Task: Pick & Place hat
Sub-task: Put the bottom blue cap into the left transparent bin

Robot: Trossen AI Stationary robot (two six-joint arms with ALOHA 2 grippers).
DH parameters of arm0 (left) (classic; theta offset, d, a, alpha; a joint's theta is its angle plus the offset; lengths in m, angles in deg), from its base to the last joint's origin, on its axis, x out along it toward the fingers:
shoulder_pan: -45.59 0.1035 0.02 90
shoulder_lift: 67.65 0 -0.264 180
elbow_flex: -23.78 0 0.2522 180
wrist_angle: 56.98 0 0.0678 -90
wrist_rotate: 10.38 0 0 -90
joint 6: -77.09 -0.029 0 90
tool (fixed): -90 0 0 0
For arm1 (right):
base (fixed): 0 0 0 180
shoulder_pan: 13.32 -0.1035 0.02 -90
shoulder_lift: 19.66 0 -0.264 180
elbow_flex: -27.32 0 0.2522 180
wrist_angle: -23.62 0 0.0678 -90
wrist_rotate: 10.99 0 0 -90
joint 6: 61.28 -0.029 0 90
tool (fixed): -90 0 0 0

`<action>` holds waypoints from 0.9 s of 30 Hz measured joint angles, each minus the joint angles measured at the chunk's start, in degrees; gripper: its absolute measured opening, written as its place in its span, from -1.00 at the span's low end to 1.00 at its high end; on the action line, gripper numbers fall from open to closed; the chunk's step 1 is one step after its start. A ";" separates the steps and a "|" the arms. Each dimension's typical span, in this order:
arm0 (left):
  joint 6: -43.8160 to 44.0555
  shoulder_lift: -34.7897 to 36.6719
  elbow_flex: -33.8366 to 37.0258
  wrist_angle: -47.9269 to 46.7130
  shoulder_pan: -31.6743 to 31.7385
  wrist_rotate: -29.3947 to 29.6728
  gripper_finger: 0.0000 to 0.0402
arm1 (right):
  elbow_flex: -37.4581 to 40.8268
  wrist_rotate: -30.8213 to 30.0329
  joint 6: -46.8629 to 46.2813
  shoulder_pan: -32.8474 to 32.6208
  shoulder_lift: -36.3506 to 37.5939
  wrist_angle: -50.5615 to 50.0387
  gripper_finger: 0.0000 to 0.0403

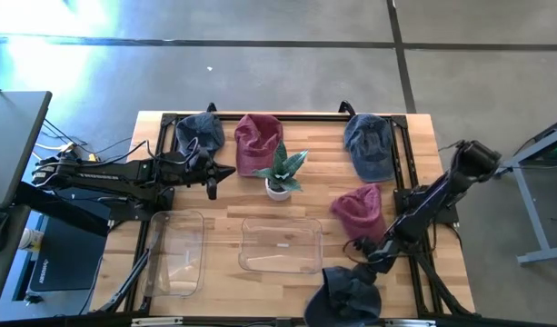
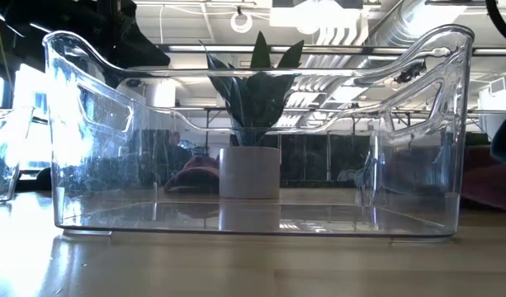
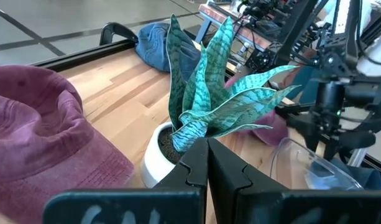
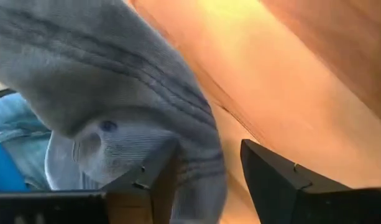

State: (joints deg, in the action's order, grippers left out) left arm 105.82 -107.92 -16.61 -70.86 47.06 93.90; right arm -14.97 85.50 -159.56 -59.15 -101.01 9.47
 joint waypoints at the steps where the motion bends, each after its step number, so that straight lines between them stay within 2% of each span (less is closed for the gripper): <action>1: 0.02 0.00 0.00 0.00 -0.02 0.02 -1.00 | -0.40 -0.01 1.56 0.06 -1.79 0.85 -0.22; 5: 0.02 0.00 0.00 0.01 -0.01 0.03 -1.00 | -3.37 0.56 6.14 0.08 -8.19 1.58 -0.39; 9: 0.02 0.00 0.00 0.04 -0.02 0.11 -1.00 | -6.01 0.08 10.39 -0.04 -9.93 -1.41 -0.82; 11: 0.04 0.00 0.00 0.02 -0.02 0.23 -1.00 | -7.41 0.11 11.90 0.12 -8.53 -4.24 -0.94; 15: 0.06 0.00 0.00 0.07 -0.02 0.26 -1.00 | -11.48 1.92 12.05 0.74 -1.36 -16.28 -0.89; 18: 0.17 0.02 0.00 0.15 -0.01 0.24 -1.00 | -15.37 6.99 14.29 2.31 6.02 -25.87 -0.97; 21: 0.17 0.02 0.00 0.26 -0.01 0.20 -1.00 | -18.78 9.59 17.99 5.13 12.75 -27.05 -0.93; 23: 0.17 0.02 0.00 0.27 0.00 0.21 -1.00 | -19.39 7.54 23.26 7.43 15.90 -29.85 -0.93; 27: 0.17 0.02 0.00 0.26 -0.01 0.20 -1.00 | -16.34 -0.86 26.85 12.50 16.85 -45.70 -0.97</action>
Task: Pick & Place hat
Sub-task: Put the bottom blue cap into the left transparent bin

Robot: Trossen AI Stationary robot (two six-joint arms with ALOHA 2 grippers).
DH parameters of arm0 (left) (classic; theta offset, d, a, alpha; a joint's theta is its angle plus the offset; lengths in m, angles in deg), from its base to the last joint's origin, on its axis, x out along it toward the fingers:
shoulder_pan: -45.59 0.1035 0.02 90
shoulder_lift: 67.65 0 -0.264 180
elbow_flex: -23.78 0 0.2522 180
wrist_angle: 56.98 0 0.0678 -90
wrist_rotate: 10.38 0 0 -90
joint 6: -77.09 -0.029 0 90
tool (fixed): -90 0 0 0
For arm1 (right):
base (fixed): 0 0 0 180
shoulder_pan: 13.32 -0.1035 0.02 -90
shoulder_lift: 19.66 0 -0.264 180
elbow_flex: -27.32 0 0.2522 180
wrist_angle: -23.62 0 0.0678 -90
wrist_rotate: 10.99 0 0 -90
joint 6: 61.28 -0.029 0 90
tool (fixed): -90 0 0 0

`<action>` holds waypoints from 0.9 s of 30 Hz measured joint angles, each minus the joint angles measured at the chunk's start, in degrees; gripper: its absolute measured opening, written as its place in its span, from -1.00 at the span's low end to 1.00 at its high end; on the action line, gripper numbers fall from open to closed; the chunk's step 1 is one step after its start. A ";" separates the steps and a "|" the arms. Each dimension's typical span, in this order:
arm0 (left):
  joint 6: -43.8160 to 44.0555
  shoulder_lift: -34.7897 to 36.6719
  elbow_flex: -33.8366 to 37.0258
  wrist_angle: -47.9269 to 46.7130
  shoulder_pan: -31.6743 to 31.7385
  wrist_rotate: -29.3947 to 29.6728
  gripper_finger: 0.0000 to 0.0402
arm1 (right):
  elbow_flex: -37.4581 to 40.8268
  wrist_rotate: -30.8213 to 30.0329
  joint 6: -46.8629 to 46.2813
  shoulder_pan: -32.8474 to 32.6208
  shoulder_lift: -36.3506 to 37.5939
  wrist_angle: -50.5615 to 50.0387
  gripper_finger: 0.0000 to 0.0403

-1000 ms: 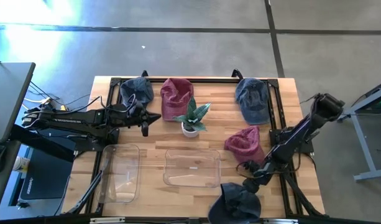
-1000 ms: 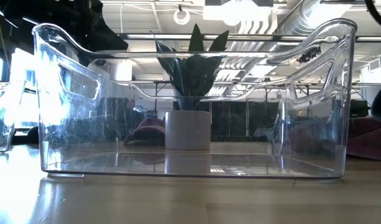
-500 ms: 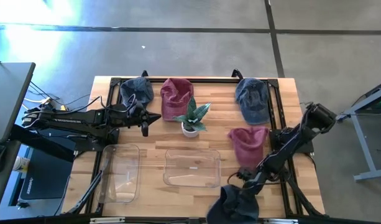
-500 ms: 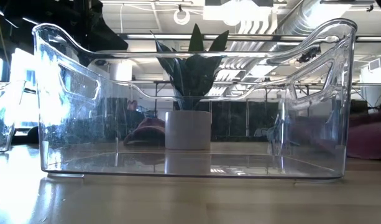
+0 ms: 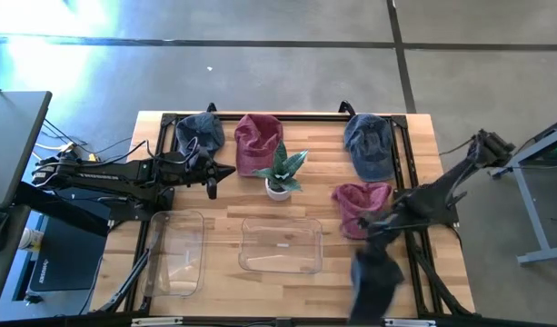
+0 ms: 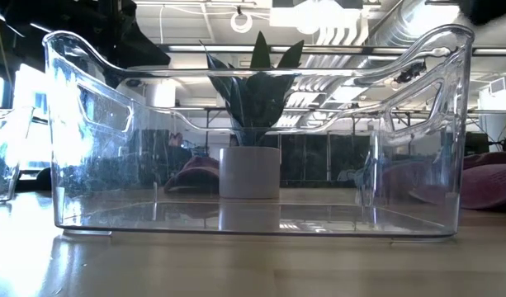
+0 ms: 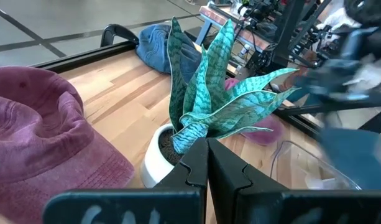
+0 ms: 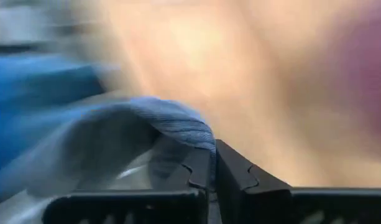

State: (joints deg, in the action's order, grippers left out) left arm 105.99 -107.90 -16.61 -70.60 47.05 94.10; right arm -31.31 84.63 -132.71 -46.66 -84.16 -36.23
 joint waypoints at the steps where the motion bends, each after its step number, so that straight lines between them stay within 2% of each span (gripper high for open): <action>1: -0.01 0.00 0.00 -0.01 -0.01 -0.02 -1.00 | 1.65 -0.23 0.30 1.50 -0.16 -0.60 -0.96; 5: -0.02 0.00 0.00 -0.02 -0.01 -0.02 -1.00 | 7.57 3.15 1.04 6.53 0.19 4.35 -0.92; 9: 0.10 0.00 0.00 -0.04 0.00 -0.02 -1.00 | 10.65 -1.10 1.01 9.10 0.22 7.70 -0.96; 12: 1.36 0.00 0.00 -0.05 0.01 -0.02 -1.00 | 10.73 -3.81 1.02 10.53 0.10 6.17 -0.97; 22: 1.53 0.00 0.00 -0.07 0.01 -0.07 -1.00 | 0.50 -6.48 2.10 14.22 0.14 -10.38 -0.50; 25: 1.53 0.00 0.00 -0.05 0.01 -0.07 -1.00 | -3.03 -3.34 5.45 13.73 0.21 -10.50 -0.44; 27: 1.53 -0.01 0.00 -0.05 0.00 -0.07 -1.00 | -3.38 1.33 9.83 12.74 0.23 -7.10 -0.45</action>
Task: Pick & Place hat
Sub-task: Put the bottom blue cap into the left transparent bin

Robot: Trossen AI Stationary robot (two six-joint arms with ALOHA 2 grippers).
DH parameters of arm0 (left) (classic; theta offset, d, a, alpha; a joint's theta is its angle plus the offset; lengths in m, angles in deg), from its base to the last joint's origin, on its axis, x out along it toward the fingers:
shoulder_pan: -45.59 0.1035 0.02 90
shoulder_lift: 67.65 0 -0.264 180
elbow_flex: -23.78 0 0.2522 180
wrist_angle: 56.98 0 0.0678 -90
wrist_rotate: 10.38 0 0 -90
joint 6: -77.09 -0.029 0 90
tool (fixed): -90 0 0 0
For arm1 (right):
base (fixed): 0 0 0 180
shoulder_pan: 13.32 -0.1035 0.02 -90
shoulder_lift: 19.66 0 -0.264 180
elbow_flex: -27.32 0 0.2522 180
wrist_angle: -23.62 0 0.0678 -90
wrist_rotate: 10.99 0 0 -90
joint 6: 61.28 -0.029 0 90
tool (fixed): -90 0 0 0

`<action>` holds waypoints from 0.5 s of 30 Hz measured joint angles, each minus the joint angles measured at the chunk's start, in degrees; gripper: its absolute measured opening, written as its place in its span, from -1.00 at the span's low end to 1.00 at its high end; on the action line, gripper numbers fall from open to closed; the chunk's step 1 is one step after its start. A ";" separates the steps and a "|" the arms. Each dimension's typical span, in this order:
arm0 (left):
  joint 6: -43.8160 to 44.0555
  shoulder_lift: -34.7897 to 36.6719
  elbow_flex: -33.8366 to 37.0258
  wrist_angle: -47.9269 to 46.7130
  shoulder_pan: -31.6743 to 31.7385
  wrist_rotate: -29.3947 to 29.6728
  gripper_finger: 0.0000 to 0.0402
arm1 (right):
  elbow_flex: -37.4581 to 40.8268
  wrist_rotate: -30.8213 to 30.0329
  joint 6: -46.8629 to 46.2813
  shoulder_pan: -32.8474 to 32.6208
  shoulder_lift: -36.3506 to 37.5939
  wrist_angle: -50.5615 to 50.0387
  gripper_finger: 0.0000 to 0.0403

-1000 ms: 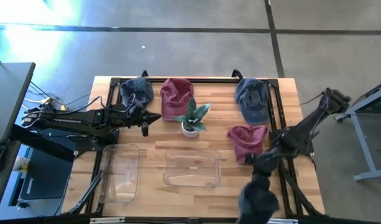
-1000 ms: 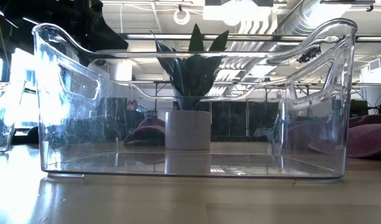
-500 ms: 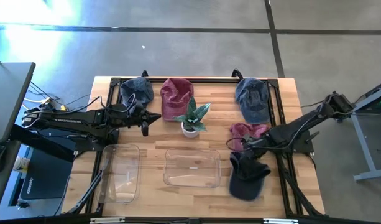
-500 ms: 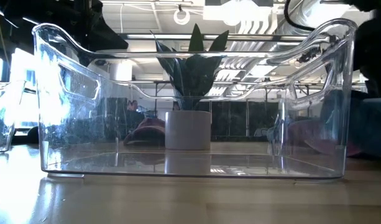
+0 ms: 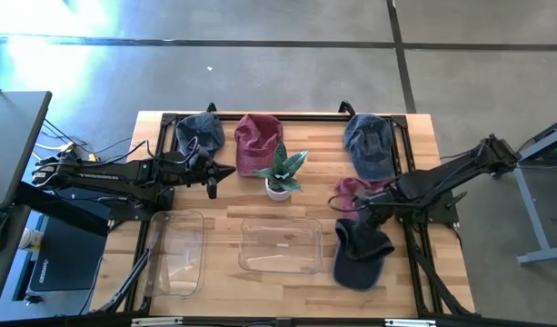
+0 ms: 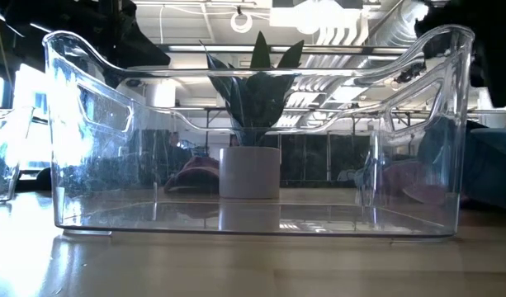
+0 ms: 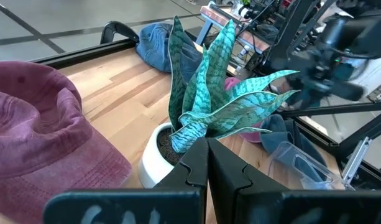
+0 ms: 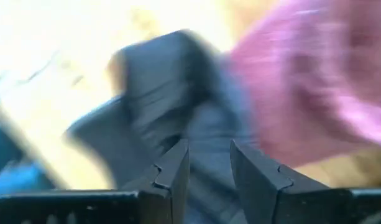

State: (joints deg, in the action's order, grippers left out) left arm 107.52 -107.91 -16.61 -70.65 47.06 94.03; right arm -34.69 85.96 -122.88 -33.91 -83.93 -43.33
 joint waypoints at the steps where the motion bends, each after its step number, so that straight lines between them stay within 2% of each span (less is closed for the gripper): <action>1: -0.02 0.01 0.00 0.01 0.00 0.00 -1.00 | 0.61 2.62 1.93 -0.63 0.00 2.55 -0.47; 4: -0.02 -0.01 0.00 0.01 0.00 -0.02 -1.00 | 5.81 8.59 3.43 -1.97 -0.16 10.99 -0.60; 7: 0.00 -0.01 0.00 0.01 -0.02 -0.02 -1.00 | 12.78 8.55 2.02 -2.33 -1.42 20.45 -0.78; 10: 0.00 -0.01 0.00 0.22 -0.01 -0.02 -1.00 | 16.89 -1.22 -2.28 -2.29 -4.15 20.11 -0.96; 13: 0.02 -0.01 0.00 0.39 0.00 -0.06 -1.00 | 17.07 -12.69 -8.44 -2.28 -6.22 15.72 -0.94; 15: 0.04 -0.03 0.00 0.82 -0.02 -0.62 -1.00 | 15.94 -15.68 -8.82 -2.22 -6.94 13.65 -0.90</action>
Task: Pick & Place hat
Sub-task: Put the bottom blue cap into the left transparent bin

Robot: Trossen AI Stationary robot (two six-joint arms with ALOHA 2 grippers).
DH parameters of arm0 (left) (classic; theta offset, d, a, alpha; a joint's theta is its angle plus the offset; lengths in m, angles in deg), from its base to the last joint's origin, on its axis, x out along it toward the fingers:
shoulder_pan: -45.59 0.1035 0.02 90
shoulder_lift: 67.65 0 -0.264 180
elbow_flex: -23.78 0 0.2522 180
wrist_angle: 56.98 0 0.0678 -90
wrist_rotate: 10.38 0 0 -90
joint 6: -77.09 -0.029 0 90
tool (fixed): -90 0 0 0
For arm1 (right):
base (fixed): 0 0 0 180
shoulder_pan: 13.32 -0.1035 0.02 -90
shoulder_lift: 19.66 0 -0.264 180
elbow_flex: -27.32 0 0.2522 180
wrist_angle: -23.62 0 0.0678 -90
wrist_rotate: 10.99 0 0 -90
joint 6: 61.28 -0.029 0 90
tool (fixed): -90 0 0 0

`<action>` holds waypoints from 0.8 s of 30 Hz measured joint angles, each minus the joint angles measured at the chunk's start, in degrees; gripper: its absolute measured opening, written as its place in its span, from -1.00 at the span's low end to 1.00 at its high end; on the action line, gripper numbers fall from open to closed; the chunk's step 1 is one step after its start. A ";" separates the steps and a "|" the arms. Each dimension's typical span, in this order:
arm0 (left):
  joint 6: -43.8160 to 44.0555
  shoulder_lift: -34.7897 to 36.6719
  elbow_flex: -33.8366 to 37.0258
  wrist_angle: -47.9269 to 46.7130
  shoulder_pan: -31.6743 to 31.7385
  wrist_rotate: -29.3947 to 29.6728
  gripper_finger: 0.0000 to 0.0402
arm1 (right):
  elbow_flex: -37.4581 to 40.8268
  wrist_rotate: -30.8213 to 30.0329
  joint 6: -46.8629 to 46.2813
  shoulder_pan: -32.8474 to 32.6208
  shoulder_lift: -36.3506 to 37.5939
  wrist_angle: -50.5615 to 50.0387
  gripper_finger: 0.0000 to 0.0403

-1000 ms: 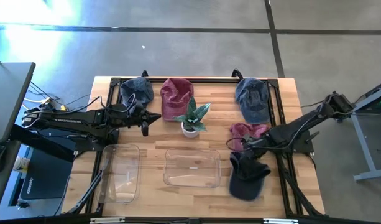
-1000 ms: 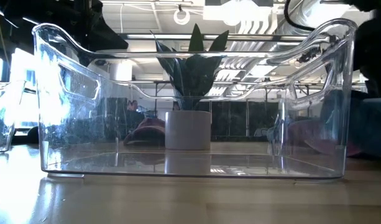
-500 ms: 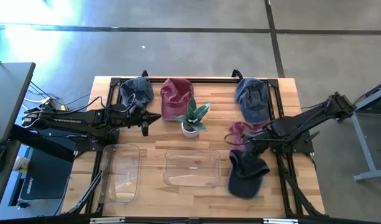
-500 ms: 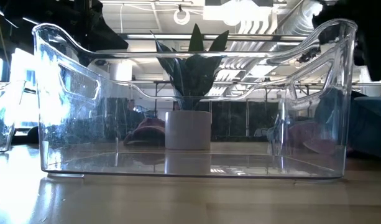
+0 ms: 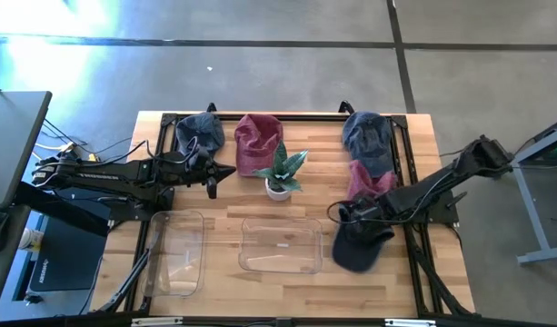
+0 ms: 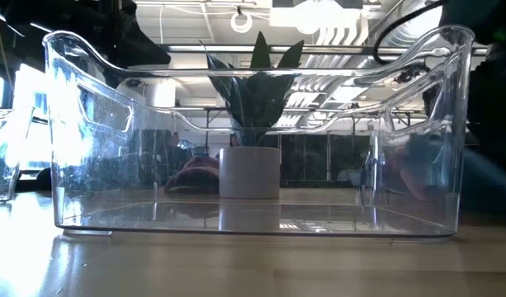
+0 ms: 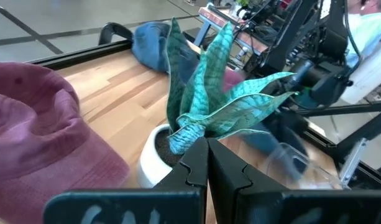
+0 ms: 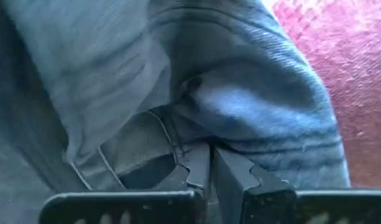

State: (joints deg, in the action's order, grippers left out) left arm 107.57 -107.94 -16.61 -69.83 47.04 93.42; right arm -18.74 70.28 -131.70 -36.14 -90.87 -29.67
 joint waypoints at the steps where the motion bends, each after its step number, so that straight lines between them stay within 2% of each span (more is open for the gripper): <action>1: 0.00 0.00 0.00 0.81 0.00 -0.23 -1.00 | -0.93 0.01 0.68 -0.02 -0.05 -1.09 -0.90; 5: -0.48 -0.21 -2.24 1.46 0.00 -1.34 -1.00 | -6.17 3.80 4.04 -0.06 0.91 -9.27 -0.95; 9: -3.61 -3.11 -7.24 -1.84 0.00 -1.33 -1.00 | -11.61 4.30 3.95 -0.06 2.97 -14.72 -0.98; 12: -6.25 -5.46 -11.73 -4.46 0.00 -2.08 -1.00 | -12.67 2.69 4.90 0.43 4.23 -12.71 -0.93; 15: -8.39 -8.82 -15.45 -6.06 0.00 -3.93 -1.00 | -9.42 2.12 2.78 2.73 4.01 -8.40 -0.89; 17: -9.51 -11.22 -17.56 -6.67 0.00 -5.53 -1.00 | -5.70 -0.08 -1.11 4.09 3.34 -3.27 -0.91; 19: -9.92 -13.42 -19.71 -6.36 0.00 -6.80 -1.00 | -1.69 -1.08 -2.25 5.26 2.96 6.99 -0.97; 24: -11.17 -17.47 -23.05 -6.93 0.00 -10.73 -1.00 | 8.50 2.40 2.76 8.52 2.53 36.23 -0.97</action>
State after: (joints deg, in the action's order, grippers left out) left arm 96.40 -125.41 -39.66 -76.76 47.04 82.69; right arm -10.24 72.67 -128.94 -27.62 -88.34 6.56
